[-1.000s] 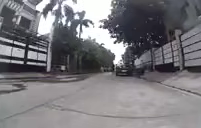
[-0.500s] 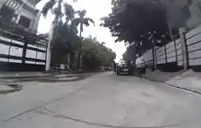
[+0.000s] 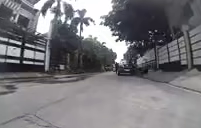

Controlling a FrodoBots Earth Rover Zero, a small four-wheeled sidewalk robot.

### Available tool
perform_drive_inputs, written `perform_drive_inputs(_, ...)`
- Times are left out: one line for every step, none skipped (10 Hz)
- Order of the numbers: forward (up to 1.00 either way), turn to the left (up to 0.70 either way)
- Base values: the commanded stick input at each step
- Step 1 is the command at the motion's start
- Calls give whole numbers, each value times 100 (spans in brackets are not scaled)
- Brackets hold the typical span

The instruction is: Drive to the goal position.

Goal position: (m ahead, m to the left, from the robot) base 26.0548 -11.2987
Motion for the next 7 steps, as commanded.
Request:
perform_drive_inputs(50,-50)
perform_drive_inputs(50,-37)
perform_drive_inputs(50,-5)
perform_drive_inputs(50,0)
perform_drive_inputs(50,0)
perform_drive_inputs(50,0)
perform_drive_inputs(50,0)
